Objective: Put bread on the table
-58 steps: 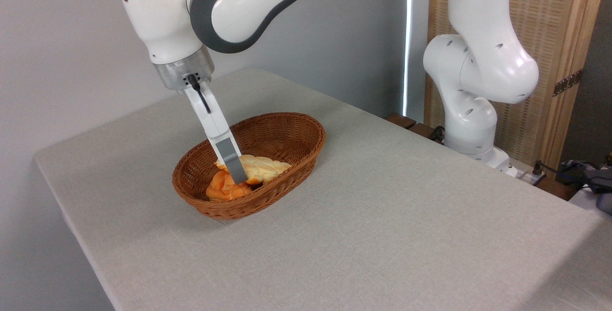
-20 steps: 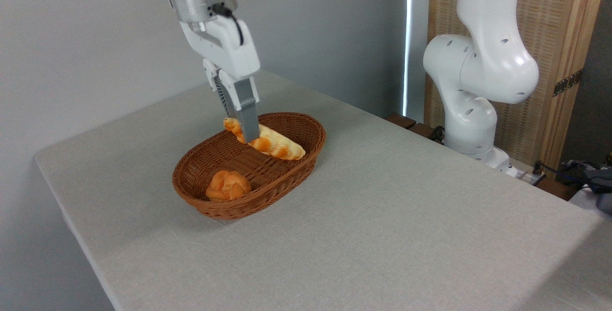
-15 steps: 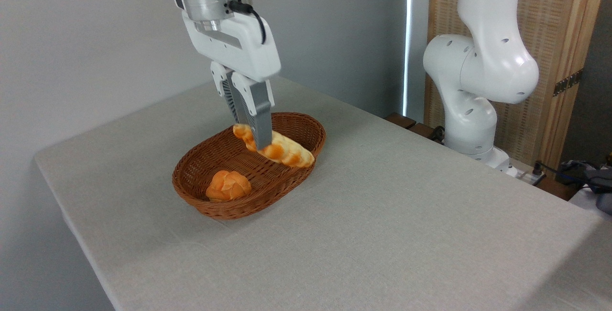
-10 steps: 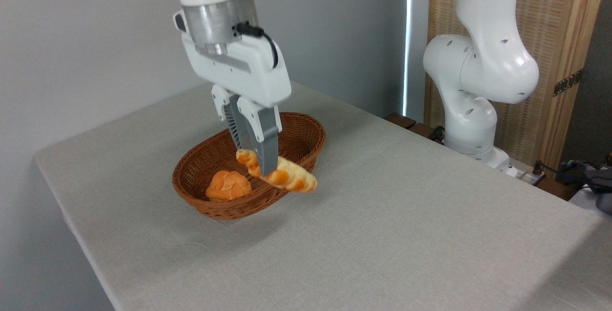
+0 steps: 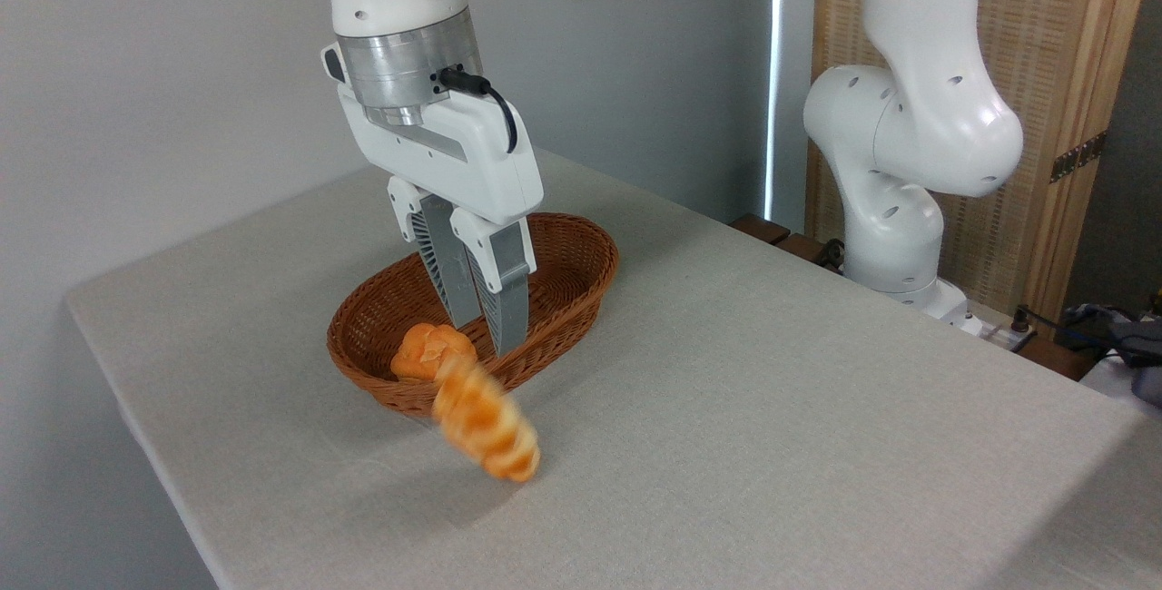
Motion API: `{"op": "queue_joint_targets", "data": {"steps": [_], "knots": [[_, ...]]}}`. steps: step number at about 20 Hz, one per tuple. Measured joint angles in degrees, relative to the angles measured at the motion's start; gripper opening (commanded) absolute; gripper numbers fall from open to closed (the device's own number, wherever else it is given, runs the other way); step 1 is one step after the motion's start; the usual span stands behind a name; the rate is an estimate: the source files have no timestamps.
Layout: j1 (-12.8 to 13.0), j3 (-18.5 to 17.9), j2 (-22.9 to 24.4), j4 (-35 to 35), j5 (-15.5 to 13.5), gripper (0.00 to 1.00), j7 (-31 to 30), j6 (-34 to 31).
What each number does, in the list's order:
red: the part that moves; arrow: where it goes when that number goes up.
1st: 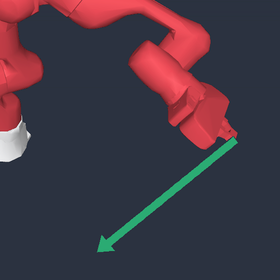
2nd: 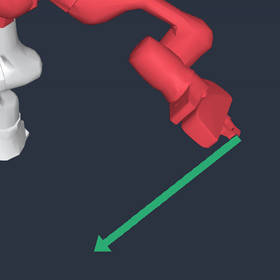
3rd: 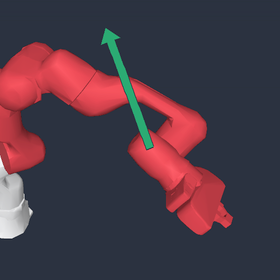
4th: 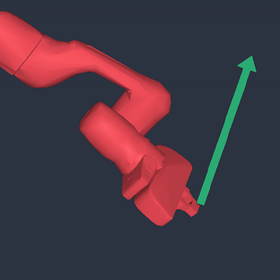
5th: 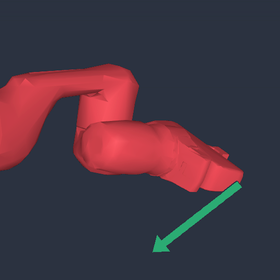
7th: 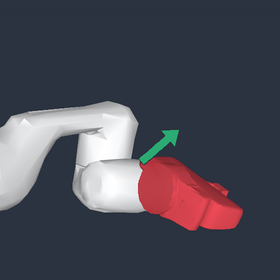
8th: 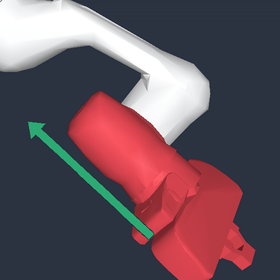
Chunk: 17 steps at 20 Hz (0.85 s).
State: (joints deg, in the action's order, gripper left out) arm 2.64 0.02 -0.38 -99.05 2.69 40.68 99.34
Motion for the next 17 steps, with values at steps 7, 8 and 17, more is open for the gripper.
{"op": "queue_joint_targets", "data": {"steps": [7,8,17], "knots": [[0.0,0.1,2.6,0.5,0.0,1.00,0.0,0.1],[0.1,0.2,3.0,0.5,0.0,1.00,0.0,0.1],[0.2,0.3,4.0,0.5,-5.9,1.00,-0.1,0.1]]}}
